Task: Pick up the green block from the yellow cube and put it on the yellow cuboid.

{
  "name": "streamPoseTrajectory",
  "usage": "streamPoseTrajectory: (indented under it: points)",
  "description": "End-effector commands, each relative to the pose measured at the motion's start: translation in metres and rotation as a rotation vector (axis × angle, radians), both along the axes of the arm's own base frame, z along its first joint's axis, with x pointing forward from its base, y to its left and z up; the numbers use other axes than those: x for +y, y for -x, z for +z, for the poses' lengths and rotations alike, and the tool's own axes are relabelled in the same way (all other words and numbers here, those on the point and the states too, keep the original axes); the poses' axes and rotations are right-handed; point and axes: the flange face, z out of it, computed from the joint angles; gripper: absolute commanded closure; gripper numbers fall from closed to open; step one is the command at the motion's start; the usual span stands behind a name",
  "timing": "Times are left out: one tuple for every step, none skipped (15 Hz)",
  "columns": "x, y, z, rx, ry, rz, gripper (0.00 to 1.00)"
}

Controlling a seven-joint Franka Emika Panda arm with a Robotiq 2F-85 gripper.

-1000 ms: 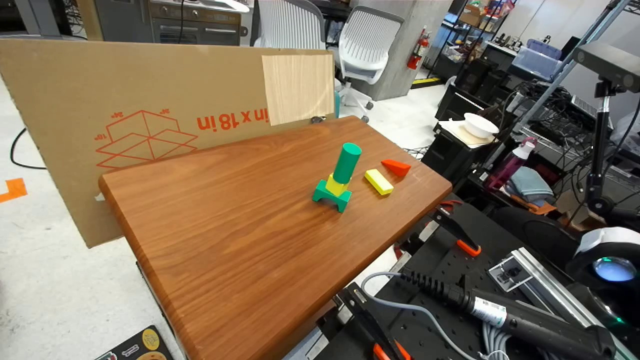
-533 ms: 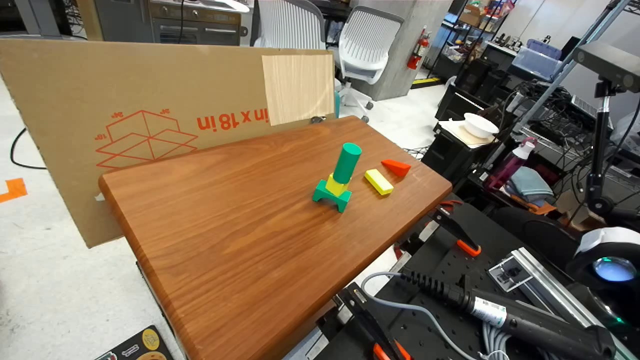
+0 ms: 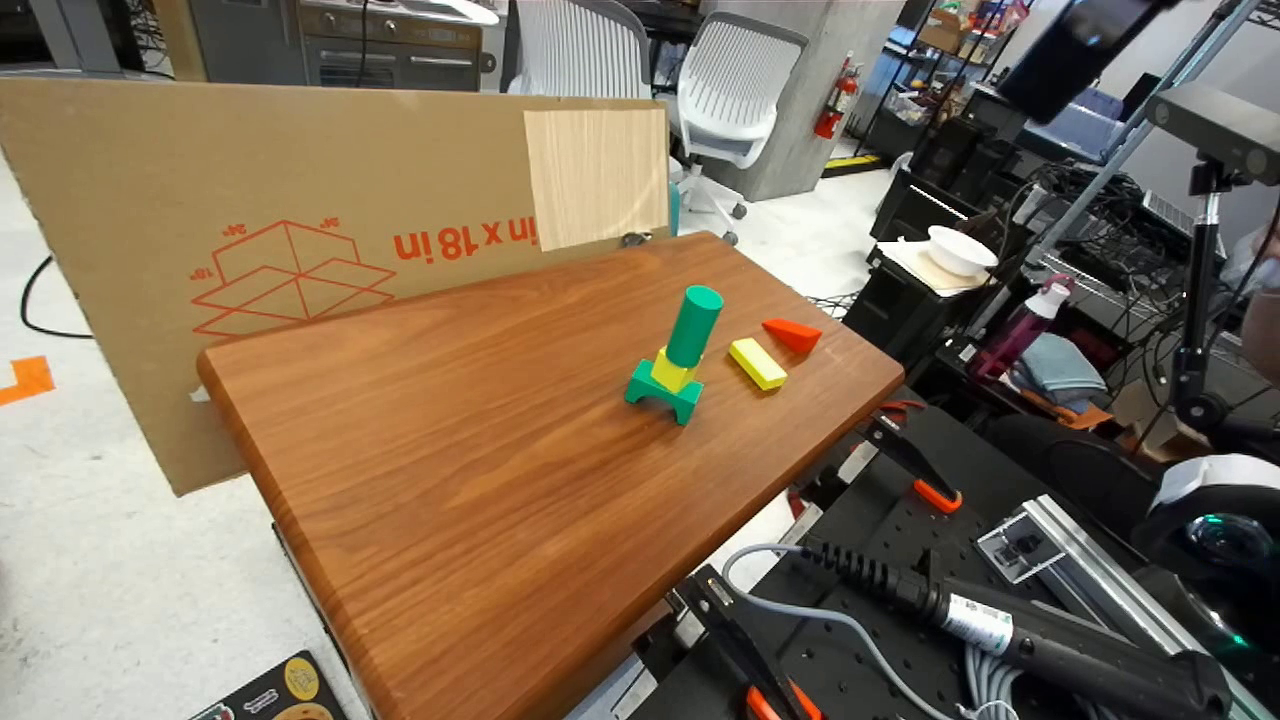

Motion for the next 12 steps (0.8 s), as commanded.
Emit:
streamPoseTrajectory:
  points:
    - [-0.021,-0.038,-0.046,0.028,-0.068,0.048,0.0]
    - [-0.027,-0.047,-0.057,0.038,-0.083,0.066,0.0]
    - [-0.031,-0.056,-0.066,0.043,-0.099,0.078,0.0]
    - [-0.036,-0.064,-0.074,0.05,-0.116,0.084,0.0]
    - [-0.039,-0.071,-0.08,0.06,-0.131,0.093,0.0]
    - [-0.04,-0.078,-0.085,0.069,-0.143,0.102,0.0]
    - [-0.041,-0.085,-0.09,0.081,-0.153,0.109,0.0]
    - [-0.041,-0.092,-0.095,0.093,-0.166,0.115,0.0]
    - [-0.04,-0.1,-0.1,0.1,-0.168,0.117,0.0]
    - [-0.039,-0.106,-0.104,0.109,-0.175,0.122,0.0]
    - [-0.038,-0.113,-0.108,0.113,-0.172,0.123,0.0]
    - [-0.037,-0.12,-0.112,0.113,-0.174,0.123,0.0]
